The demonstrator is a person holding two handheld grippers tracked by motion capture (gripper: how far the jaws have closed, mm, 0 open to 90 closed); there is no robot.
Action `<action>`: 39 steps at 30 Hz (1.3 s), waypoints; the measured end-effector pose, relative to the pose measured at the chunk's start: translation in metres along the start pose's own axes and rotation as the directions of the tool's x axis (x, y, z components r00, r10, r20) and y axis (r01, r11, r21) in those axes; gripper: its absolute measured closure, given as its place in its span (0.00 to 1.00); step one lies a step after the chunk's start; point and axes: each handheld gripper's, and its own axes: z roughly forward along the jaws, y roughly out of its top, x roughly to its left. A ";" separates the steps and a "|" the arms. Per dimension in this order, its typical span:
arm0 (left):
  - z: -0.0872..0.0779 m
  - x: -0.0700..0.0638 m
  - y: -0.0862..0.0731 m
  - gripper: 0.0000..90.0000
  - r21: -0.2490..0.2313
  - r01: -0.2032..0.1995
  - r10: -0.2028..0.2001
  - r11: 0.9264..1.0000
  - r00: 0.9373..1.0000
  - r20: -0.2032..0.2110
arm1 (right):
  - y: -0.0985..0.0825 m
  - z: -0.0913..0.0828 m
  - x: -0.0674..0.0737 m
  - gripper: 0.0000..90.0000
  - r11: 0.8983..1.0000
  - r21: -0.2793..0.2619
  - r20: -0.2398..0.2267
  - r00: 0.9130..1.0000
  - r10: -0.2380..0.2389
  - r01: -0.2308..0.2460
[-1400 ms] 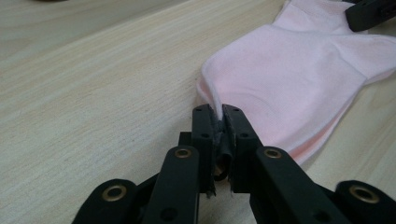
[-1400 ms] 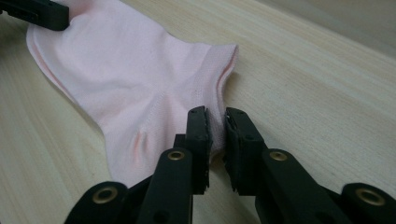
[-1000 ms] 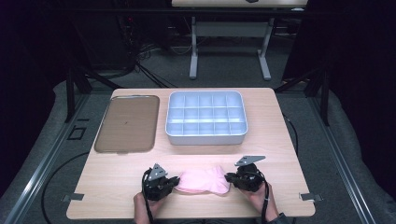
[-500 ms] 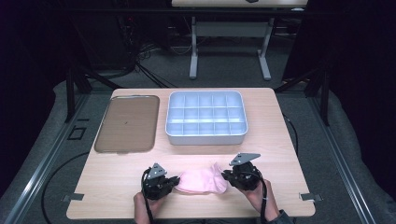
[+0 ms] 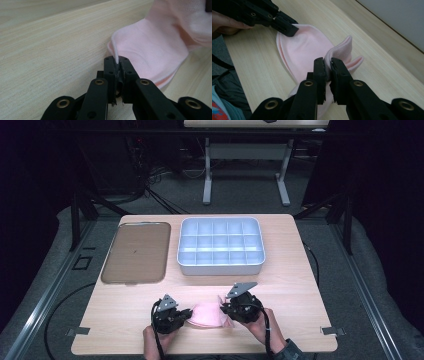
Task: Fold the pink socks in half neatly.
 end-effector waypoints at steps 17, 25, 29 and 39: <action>0.000 0.000 0.000 0.93 -0.001 0.001 -0.001 1.000 1.000 -0.007 | 0.028 0.038 0.020 0.93 0.997 0.018 -0.096 0.993 -0.069 0.071; -0.012 0.002 -0.001 0.66 -0.037 0.041 -0.040 0.998 0.999 0.018 | 0.028 0.043 0.015 0.93 0.997 0.036 -0.101 0.993 -0.060 0.064; -0.011 0.001 -0.004 0.75 -0.002 0.032 -0.032 0.999 0.999 0.005 | 0.028 0.042 0.014 0.93 0.997 0.031 -0.097 0.993 -0.062 0.065; -0.006 0.001 -0.005 0.94 0.008 0.041 -0.041 0.999 0.999 0.013 | 0.040 0.054 0.030 0.92 0.993 0.012 -0.136 0.984 -0.119 0.122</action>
